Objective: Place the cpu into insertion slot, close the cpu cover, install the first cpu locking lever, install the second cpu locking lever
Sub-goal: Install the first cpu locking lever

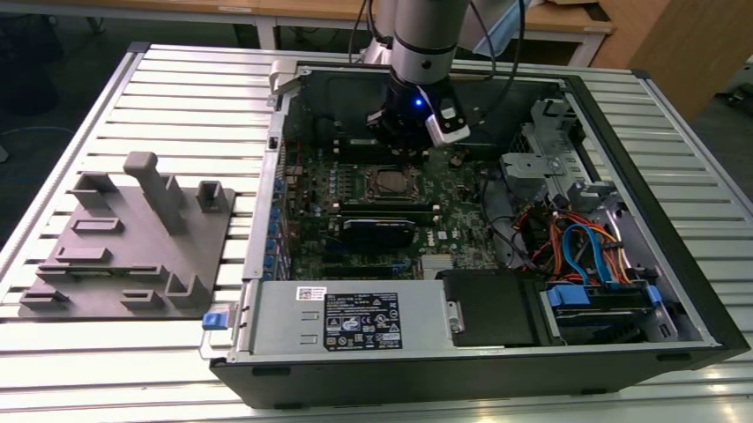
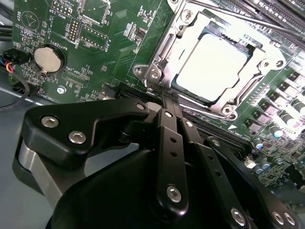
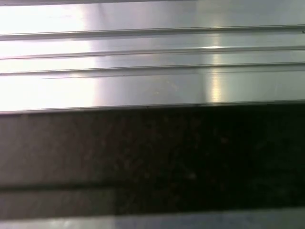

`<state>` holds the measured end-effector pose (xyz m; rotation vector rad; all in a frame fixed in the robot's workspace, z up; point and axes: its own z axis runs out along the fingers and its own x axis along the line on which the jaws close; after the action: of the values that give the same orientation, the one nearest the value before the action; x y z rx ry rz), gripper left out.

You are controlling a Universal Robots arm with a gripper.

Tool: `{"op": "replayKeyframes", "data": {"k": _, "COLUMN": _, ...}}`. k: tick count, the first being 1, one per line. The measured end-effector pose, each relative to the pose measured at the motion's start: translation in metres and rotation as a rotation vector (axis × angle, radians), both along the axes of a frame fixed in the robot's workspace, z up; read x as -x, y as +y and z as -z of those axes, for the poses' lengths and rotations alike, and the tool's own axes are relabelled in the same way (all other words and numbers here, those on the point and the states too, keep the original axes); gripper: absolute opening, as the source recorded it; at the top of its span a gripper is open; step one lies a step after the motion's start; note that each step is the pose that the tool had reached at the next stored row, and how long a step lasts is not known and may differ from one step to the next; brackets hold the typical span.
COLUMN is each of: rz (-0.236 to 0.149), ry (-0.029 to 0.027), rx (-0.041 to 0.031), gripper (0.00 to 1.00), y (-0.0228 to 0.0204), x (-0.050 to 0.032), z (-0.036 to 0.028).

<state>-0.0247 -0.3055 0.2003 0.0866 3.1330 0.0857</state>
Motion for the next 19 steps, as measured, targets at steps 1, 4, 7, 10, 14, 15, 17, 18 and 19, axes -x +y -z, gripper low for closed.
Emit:
{"op": "replayKeyframes", "data": {"k": 1, "rz": 0.0, "ry": -0.0001, "rx": 0.0022, "gripper": 0.1, "y": 0.0, "x": 0.0, "z": 0.0}}
{"op": "replayKeyframes", "data": {"k": 4, "rz": 0.0, "ry": -0.0001, "rx": 0.0135, "gripper": 0.1, "y": 0.0, "x": 0.0, "z": 0.0003}}
{"op": "replayKeyframes", "data": {"k": 7, "rz": 0.0, "ry": 0.0001, "rx": 0.0259, "gripper": 0.1, "y": -0.0001, "x": 0.0, "z": 0.001}}
{"op": "replayKeyframes", "data": {"k": 10, "rz": 0.0, "ry": 0.0003, "rx": 0.0365, "gripper": 0.1, "y": -0.0001, "x": 0.0001, "z": 0.0021}}
{"op": "replayKeyframes", "data": {"k": 14, "rz": 0.0, "ry": 0.0003, "rx": 0.0477, "gripper": 0.1, "y": -0.0001, "x": 0.0, "z": 0.0039}}
{"op": "replayKeyframes", "data": {"k": 15, "rz": 0.0, "ry": 0.0004, "rx": 0.0482, "gripper": 0.1, "y": -0.0001, "x": 0.0, "z": 0.0042}}
{"op": "replayKeyframes", "data": {"k": 17, "rz": 0.0, "ry": 0.0002, "rx": 0.0482, "gripper": 0.1, "y": -0.0001, "x": 0.0001, "z": 0.0044}}
{"op": "replayKeyframes", "data": {"k": 18, "rz": 0.0, "ry": 0.0002, "rx": 0.0471, "gripper": 0.1, "y": -0.0002, "x": 0.0001, "z": 0.0045}}
{"op": "replayKeyframes", "data": {"k": 19, "rz": 0.0, "ry": 0.0002, "rx": 0.0435, "gripper": 0.1, "y": -0.0001, "x": 0.0001, "z": 0.0044}}
